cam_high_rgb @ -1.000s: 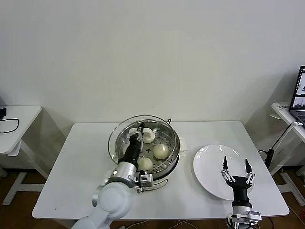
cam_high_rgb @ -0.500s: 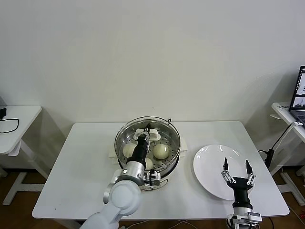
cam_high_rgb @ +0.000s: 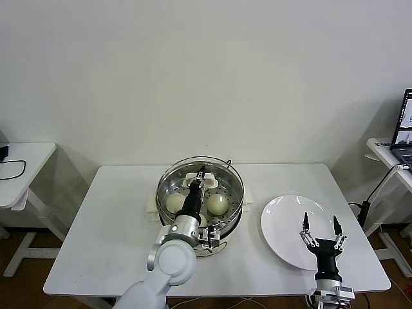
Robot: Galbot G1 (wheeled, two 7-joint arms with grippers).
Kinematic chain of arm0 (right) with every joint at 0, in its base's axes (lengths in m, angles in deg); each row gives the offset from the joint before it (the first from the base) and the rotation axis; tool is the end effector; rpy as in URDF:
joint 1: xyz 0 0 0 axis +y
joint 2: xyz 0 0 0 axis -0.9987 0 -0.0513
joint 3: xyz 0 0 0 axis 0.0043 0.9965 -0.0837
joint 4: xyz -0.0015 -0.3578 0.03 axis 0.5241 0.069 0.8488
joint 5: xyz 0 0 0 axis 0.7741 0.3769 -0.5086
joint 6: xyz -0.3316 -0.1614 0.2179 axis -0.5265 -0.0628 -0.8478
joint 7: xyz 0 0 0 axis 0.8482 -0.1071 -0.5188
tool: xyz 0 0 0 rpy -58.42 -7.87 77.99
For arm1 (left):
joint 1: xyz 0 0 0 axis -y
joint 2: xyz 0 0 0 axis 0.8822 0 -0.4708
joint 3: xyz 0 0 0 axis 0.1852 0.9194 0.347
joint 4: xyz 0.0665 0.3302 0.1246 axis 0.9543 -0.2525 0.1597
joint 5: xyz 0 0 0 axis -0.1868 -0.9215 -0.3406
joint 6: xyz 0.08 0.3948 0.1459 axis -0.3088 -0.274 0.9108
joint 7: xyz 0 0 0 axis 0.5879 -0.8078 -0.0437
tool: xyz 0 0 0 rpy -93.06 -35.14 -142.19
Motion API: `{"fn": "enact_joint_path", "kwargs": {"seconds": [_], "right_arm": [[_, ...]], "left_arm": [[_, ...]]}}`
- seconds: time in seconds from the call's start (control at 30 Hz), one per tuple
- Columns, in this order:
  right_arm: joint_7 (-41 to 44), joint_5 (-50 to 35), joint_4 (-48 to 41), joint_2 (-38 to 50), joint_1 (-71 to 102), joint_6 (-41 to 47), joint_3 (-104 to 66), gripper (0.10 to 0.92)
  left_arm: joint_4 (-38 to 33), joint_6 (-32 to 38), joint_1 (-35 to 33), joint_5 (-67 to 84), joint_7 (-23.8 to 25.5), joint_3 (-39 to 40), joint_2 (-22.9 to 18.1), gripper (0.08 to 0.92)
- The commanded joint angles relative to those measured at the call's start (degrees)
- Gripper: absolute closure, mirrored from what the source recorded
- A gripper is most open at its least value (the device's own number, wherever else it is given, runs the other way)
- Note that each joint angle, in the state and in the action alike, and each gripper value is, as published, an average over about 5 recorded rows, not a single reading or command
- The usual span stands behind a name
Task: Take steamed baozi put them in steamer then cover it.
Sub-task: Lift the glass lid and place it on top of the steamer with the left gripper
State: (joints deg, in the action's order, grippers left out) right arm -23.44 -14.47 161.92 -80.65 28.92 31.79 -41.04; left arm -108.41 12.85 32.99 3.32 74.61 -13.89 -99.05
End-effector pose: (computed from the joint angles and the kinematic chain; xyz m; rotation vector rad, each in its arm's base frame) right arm 0.2543 -0.1220 -0.4431 0.2742 2.9150 -0.0473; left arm 0.3495 -0.1783 -0.2437 0.2052 2.1266 2.1041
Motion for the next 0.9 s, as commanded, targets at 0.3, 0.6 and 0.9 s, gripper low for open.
{"fn": "enact_joint_path", "kwargs": {"seconds": [0.3, 0.6, 0.9], "right_arm": [[0.0, 0.1, -0.6, 0.1, -0.5, 0.0, 0.1, 0.203], [0.1, 0.4, -0.5, 0.0, -0.7, 0.1, 0.3, 0.203], [0.1, 0.6, -0.4, 0.0, -0.7, 0.1, 0.5, 0.203]], "left_arm": [[2.7, 0.5, -0.7, -1.4, -0.6, 0.3, -0.4, 0.809], [2.7, 0.6, -0.8, -1.2, -0.6, 0.0, -0.5, 0.809], [2.6, 0.8, -1.2, -0.7, -1.1, -0.4, -0.8, 0.809]]}}
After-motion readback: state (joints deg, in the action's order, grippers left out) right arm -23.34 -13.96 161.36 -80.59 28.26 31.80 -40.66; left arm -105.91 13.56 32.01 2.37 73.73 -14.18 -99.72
